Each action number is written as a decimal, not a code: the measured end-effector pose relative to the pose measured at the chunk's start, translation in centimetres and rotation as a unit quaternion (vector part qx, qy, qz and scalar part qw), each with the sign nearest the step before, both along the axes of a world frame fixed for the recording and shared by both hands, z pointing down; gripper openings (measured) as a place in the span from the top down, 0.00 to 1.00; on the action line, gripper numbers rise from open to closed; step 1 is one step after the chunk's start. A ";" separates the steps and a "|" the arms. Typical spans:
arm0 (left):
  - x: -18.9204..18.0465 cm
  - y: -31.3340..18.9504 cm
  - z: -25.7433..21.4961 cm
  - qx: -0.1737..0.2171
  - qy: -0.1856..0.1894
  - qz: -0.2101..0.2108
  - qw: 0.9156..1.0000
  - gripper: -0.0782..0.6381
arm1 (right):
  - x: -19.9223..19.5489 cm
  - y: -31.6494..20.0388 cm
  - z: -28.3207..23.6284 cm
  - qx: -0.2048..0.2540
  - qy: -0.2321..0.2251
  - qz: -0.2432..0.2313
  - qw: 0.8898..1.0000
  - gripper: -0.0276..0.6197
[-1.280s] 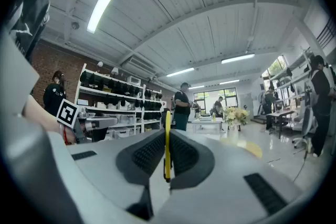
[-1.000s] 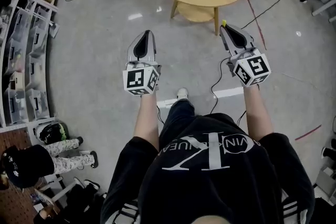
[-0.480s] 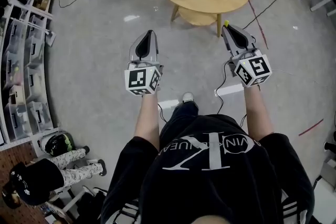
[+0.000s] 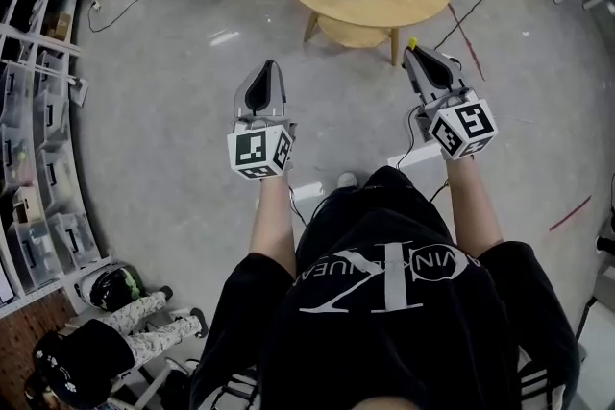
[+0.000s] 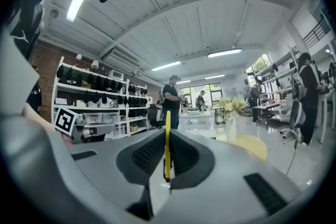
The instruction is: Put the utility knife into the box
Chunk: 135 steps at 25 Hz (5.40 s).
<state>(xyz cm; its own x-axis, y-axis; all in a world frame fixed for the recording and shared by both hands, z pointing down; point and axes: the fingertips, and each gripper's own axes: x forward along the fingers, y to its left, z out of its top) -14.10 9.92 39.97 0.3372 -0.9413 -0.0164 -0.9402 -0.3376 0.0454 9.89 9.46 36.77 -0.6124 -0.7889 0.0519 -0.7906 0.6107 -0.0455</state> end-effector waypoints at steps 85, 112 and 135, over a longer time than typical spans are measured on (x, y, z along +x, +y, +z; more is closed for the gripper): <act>-1.6 -37.5 4.7 -0.062 -0.022 0.022 0.998 0.88 | -8.2 -37.8 11.1 -0.121 0.162 -0.137 0.970 0.91; -4.7 -41.1 10.4 -0.126 -0.006 0.016 0.992 0.88 | -12.7 -37.4 24.3 -0.191 0.500 -0.344 0.771 0.91; -5.7 -40.0 10.3 -0.130 0.003 0.003 0.991 0.88 | -13.2 -36.8 23.4 -0.212 0.465 -0.340 0.790 0.91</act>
<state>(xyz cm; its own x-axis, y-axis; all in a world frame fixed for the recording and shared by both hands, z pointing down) -19.80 -30.12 50.24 0.3427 -0.9122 0.2245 -0.9379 -0.3183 0.1381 -3.36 -27.38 60.14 -0.4288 -0.0856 0.8993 -0.0994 0.9939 0.0472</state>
